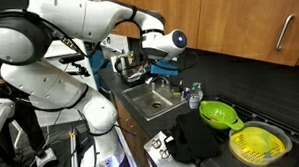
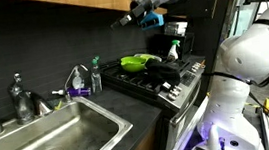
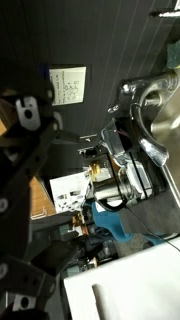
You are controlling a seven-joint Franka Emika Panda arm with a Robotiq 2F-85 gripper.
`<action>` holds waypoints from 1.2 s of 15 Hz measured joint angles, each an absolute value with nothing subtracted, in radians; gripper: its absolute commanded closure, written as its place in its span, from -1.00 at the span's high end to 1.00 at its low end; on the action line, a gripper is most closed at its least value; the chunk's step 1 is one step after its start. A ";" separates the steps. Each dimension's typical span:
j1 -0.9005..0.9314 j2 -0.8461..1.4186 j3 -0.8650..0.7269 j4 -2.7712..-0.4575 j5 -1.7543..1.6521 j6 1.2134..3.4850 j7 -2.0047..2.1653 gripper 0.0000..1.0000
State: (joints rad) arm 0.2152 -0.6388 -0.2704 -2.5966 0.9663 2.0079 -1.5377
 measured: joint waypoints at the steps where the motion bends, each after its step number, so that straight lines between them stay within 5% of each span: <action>1: 0.202 -0.621 -0.269 -2.595 0.982 1.978 -1.543 1.00; 9: 0.083 -0.487 -0.221 -2.553 1.055 1.803 -1.594 1.00; 18: -0.010 -0.480 -0.055 -2.580 1.084 2.351 -1.626 1.00</action>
State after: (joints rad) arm -0.0096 -0.4800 -0.0552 -2.5802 1.0835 2.3513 -1.6257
